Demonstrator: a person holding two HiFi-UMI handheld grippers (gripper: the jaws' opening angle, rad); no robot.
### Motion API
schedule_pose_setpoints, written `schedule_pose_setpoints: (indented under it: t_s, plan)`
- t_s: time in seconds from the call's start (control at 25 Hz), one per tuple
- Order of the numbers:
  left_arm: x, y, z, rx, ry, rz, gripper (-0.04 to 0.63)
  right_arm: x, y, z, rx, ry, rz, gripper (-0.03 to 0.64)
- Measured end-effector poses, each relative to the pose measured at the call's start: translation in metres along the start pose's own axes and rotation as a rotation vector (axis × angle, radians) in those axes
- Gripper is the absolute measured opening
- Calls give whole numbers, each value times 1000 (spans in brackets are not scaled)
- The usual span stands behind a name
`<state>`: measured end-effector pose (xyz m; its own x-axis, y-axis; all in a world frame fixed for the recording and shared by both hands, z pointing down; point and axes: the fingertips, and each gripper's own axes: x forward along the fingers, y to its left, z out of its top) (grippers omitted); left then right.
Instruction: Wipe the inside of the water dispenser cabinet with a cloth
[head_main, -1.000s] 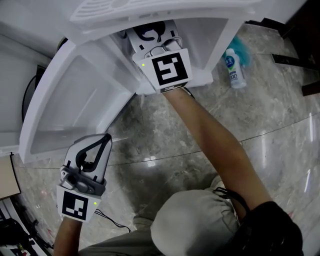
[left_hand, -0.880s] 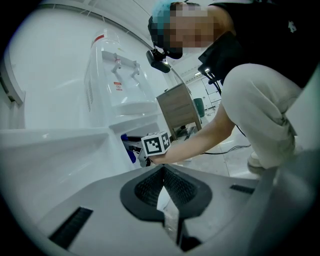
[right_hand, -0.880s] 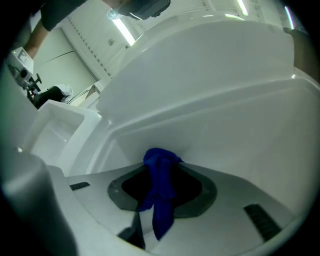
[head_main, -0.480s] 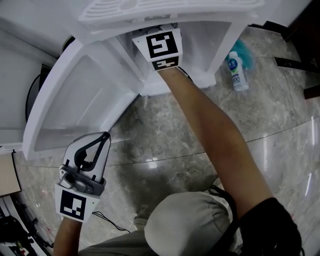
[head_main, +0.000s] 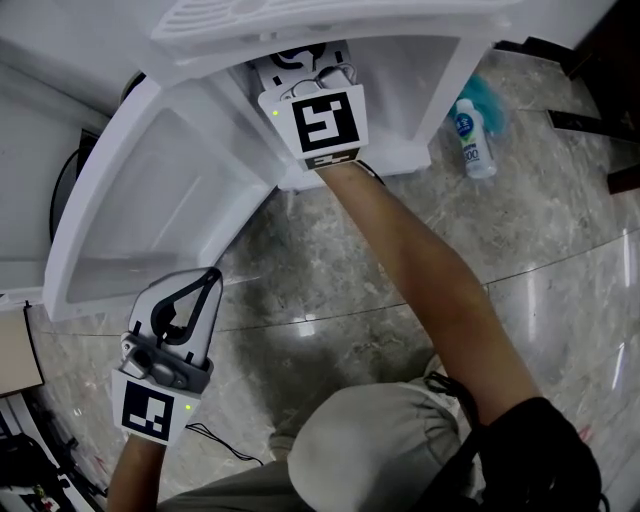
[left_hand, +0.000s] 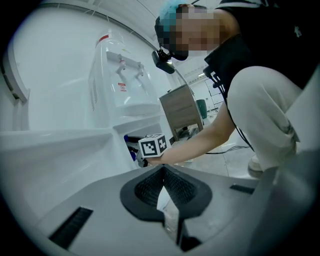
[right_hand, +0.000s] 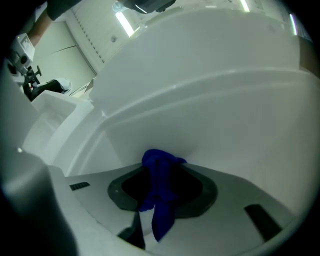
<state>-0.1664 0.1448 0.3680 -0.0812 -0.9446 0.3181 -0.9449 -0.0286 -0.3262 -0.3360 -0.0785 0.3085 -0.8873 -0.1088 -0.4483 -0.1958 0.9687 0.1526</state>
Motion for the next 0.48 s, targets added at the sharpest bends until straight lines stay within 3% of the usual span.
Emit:
schedule_pose_setpoints:
  t_s: [0.2,0.48]
  plan:
    - [-3,-1,-6,-14,19,1,6,27,-13,-20,-46,74,12,107]
    - [-7,2,-5,-16,10,13,6,10,-6,-10,-32,70,41,107]
